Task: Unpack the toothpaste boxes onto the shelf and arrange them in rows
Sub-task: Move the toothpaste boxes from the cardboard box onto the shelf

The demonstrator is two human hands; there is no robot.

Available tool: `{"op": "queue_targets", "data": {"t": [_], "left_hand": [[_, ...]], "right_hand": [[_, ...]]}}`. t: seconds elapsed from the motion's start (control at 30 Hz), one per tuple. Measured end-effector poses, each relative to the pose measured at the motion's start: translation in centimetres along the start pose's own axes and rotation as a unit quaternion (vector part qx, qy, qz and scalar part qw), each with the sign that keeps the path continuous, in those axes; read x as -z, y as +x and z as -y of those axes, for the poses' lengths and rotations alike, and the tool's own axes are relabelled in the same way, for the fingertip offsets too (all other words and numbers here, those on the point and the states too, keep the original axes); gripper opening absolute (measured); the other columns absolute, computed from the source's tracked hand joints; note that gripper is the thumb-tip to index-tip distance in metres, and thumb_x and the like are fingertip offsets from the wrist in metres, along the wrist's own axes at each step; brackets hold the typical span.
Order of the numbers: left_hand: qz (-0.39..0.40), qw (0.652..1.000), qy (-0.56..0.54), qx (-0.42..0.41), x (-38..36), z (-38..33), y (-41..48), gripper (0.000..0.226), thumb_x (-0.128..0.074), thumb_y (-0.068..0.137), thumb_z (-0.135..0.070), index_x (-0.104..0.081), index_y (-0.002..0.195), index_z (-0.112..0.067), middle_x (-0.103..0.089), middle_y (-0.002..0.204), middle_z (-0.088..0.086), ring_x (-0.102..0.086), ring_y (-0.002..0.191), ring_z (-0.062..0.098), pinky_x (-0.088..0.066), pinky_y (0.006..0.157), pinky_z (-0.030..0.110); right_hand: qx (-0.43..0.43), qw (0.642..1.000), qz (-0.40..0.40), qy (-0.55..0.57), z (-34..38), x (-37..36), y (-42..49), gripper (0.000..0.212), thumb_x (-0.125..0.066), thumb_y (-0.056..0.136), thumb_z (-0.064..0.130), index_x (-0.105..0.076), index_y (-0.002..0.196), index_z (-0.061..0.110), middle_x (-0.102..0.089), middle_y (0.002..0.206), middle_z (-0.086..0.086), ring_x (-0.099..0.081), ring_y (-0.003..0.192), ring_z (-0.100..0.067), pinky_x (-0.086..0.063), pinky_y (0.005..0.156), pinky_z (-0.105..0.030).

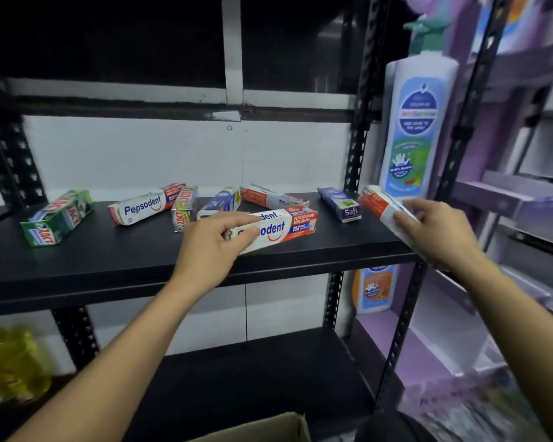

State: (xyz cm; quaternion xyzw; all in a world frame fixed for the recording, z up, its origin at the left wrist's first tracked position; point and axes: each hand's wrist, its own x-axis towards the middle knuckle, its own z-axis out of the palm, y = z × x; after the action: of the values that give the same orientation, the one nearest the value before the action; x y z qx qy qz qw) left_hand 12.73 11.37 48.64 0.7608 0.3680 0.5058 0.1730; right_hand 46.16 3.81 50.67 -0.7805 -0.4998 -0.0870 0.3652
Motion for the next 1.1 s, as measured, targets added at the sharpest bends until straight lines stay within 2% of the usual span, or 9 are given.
{"op": "queue_targets", "data": {"t": [0.1,0.17,0.23,0.33,0.47,0.6,0.73,0.9,1.1], "left_hand": [[0.068,0.997,0.035,0.021,-2.1,1.8,2.2,0.021,-0.072,0.089,-0.030,-0.075,0.109,-0.030,-0.070,0.109,-0.014,-0.057,0.091,-0.008,-0.037,0.068,0.002],[0.118,0.990,0.070,0.022,-2.9,2.6,3.6,0.020,-0.071,0.090,-0.032,-0.072,0.110,-0.034,-0.067,0.108,-0.016,-0.056,0.089,-0.005,-0.038,0.064,0.007],[0.141,0.984,0.101,0.026,-3.5,3.0,5.0,0.021,-0.069,0.090,-0.031,-0.071,0.110,-0.036,-0.067,0.109,-0.016,-0.057,0.091,0.001,-0.039,0.070,0.017],[0.132,0.984,0.120,0.025,-4.4,3.4,6.4,0.020,-0.068,0.087,-0.025,-0.070,0.104,-0.036,-0.068,0.108,-0.018,-0.058,0.101,0.007,-0.040,0.082,0.024],[0.090,0.993,0.060,0.053,-5.0,4.5,6.4,0.018,-0.072,0.085,-0.029,-0.071,0.103,-0.033,-0.067,0.100,-0.024,-0.060,0.095,-0.002,-0.037,0.073,0.003],[0.107,0.991,0.007,0.085,-4.8,5.3,6.8,0.029,-0.081,0.077,-0.039,-0.071,0.103,-0.033,-0.067,0.104,-0.024,-0.060,0.096,-0.005,-0.045,0.080,0.017],[0.117,0.990,0.011,0.084,-4.7,5.5,6.8,0.033,-0.082,0.077,-0.031,-0.069,0.108,-0.034,-0.065,0.107,-0.024,-0.058,0.100,-0.006,-0.043,0.079,0.015],[0.103,0.990,-0.006,0.094,-4.8,6.0,6.8,0.041,-0.083,0.075,-0.031,-0.067,0.113,-0.034,-0.065,0.110,-0.021,-0.058,0.102,-0.004,-0.044,0.085,0.020],[0.098,0.992,-0.010,0.082,-4.6,5.7,6.5,0.040,-0.083,0.078,-0.028,-0.068,0.114,-0.034,-0.066,0.110,-0.023,-0.059,0.103,-0.004,-0.044,0.084,0.016]], "right_hand": [[-0.028,0.998,-0.028,-0.042,-1.5,-1.0,2.6,0.038,-0.055,0.093,0.040,-0.066,0.123,0.019,-0.069,0.113,-0.016,-0.060,0.105,-0.038,-0.045,0.080,-0.038],[-0.041,0.996,-0.030,-0.069,-1.9,-2.1,4.3,0.036,-0.055,0.093,0.039,-0.066,0.118,0.015,-0.068,0.110,-0.019,-0.060,0.101,-0.040,-0.043,0.075,-0.038],[-0.059,0.995,-0.028,-0.074,-1.8,-3.4,5.7,0.037,-0.055,0.093,0.041,-0.064,0.118,0.015,-0.067,0.111,-0.019,-0.059,0.102,-0.040,-0.046,0.076,-0.040],[-0.071,0.994,-0.019,-0.085,-1.5,-5.4,7.3,0.039,-0.054,0.092,0.043,-0.061,0.119,0.015,-0.064,0.114,-0.018,-0.057,0.104,-0.039,-0.048,0.079,-0.042],[-0.084,0.994,-0.026,-0.060,-0.7,-6.6,7.9,0.042,-0.064,0.085,0.044,-0.062,0.118,0.018,-0.063,0.116,-0.012,-0.058,0.106,-0.035,-0.046,0.085,-0.042],[-0.021,0.996,-0.074,0.039,-1.5,-7.1,5.1,0.042,-0.068,0.083,0.045,-0.069,0.116,0.020,-0.067,0.117,-0.005,-0.062,0.105,-0.025,-0.046,0.082,-0.031],[-0.015,0.995,-0.078,0.059,-2.6,-8.4,2.3,0.042,-0.065,0.080,0.021,-0.066,0.122,0.014,-0.061,0.124,-0.008,-0.058,0.109,-0.025,-0.038,0.085,-0.025],[0.054,0.998,-0.029,0.000,-2.7,-8.8,4.1,0.042,-0.067,0.088,0.018,-0.062,0.128,0.007,-0.060,0.129,-0.012,-0.058,0.113,-0.034,-0.045,0.094,-0.038],[0.006,1.000,0.014,0.000,-2.5,-9.5,6.7,0.051,-0.066,0.092,0.025,-0.054,0.139,0.010,-0.051,0.144,-0.011,-0.049,0.126,-0.035,-0.039,0.105,-0.041]]}}
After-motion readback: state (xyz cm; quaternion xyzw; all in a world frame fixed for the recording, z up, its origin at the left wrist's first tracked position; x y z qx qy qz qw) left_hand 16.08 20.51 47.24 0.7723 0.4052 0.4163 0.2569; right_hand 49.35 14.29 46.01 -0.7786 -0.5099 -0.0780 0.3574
